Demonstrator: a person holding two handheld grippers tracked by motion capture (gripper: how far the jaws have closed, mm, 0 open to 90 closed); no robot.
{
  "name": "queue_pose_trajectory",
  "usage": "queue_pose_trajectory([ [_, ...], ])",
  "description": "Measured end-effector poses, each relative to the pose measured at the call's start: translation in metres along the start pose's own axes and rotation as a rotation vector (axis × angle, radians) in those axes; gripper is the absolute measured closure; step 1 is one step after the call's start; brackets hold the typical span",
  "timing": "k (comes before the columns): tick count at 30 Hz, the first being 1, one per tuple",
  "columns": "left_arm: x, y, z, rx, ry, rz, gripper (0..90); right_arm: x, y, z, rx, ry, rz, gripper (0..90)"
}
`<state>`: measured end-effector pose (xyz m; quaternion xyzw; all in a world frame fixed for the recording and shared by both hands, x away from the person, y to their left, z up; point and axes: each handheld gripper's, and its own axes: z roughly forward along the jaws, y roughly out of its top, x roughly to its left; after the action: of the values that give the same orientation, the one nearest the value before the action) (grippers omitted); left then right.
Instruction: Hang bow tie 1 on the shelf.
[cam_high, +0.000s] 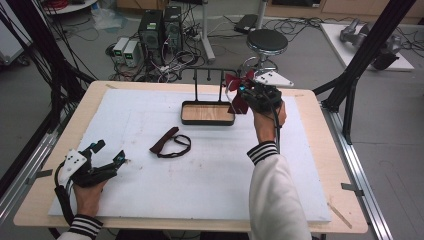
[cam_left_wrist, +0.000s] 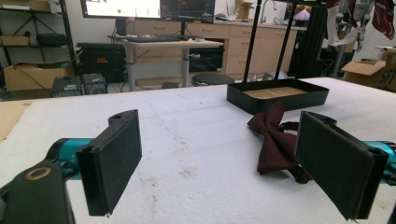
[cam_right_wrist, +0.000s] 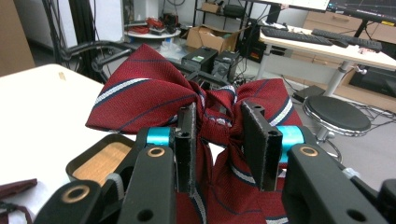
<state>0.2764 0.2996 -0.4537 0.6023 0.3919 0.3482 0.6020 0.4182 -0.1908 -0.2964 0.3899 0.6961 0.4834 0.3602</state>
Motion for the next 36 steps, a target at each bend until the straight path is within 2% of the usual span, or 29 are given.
queue_pose_trajectory([
  [14, 0.0, 0.0, 0.0, 0.001, 0.002, 0.001, 15.2, -0.009, 0.004, 0.006, 0.004, -0.012, 0.032, 67.6],
  [25, 0.0, 0.0, 0.0, 0.003, 0.002, 0.0, 15.2, -0.017, 0.013, 0.017, 0.012, -0.029, 0.032, 67.6],
  [27, 0.0, 0.0, 0.0, 0.005, 0.003, 0.0, 15.2, -0.019, 0.012, 0.018, 0.003, -0.043, 0.037, 67.6],
  [32, 0.0, 0.0, 0.0, 0.006, 0.004, 0.0, 15.2, -0.024, 0.01, 0.021, 0.007, -0.041, 0.062, 67.5],
  [36, 0.0, 0.0, 0.0, 0.006, 0.005, 0.001, 15.2, -0.023, 0.01, 0.025, 0.006, -0.051, 0.062, 67.5],
])
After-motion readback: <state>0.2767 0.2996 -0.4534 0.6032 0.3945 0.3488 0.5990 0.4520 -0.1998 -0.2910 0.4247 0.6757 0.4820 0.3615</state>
